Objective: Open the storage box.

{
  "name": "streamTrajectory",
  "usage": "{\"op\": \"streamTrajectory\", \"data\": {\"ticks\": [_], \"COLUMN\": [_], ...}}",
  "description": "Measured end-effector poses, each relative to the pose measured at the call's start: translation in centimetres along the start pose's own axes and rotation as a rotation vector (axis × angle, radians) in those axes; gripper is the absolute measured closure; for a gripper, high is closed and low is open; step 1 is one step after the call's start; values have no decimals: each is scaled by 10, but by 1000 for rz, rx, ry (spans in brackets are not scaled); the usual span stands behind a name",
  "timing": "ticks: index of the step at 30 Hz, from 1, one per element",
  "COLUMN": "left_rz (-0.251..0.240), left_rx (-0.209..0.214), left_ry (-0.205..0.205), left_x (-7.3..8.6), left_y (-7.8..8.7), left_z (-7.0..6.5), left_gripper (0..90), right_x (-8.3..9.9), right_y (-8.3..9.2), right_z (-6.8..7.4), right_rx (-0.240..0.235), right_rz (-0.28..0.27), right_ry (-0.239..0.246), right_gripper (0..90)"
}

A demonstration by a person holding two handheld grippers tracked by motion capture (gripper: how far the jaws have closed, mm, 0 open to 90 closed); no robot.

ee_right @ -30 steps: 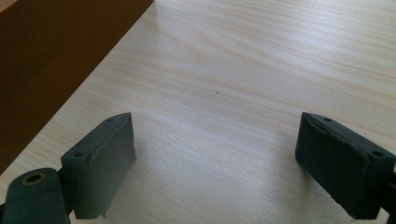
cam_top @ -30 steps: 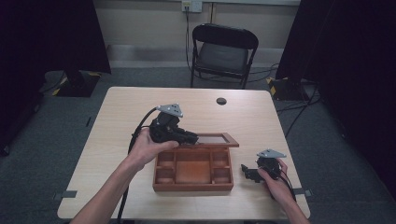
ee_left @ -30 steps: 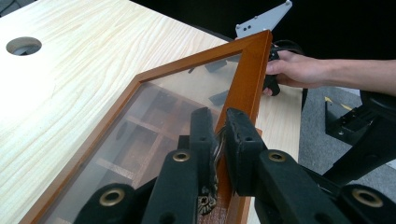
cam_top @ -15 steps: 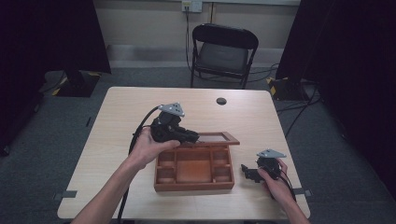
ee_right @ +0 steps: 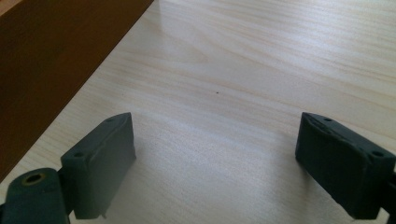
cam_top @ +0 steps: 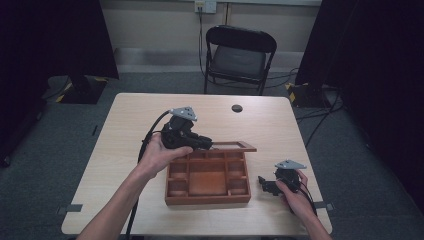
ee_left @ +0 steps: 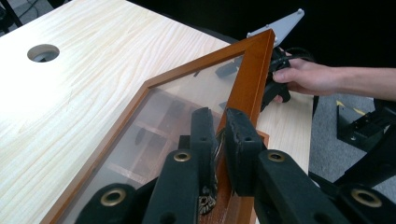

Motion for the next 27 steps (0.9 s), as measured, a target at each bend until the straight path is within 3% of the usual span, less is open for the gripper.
{"op": "streamTrajectory", "data": {"ticks": [27], "left_rz": [-29], "left_rx": [-12], "left_ry": [11], "left_x": [-8], "left_y": [4], "left_z": [12], "left_gripper": [827], "right_x": [0], "right_y": [0], "right_z": [0], "right_rx": [0], "right_rz": [-1], "right_ry": [1], "right_gripper": [111]}}
Point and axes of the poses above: each handheld gripper's, and its own axes: y roughly backward along the jaws, x roughly out of its underside, z roughly to its left, the point moved 7 cm from there along -y, roughly forward along the jaws, and after that the axes turned 9 degrees about -y, right-handed, at the moved point
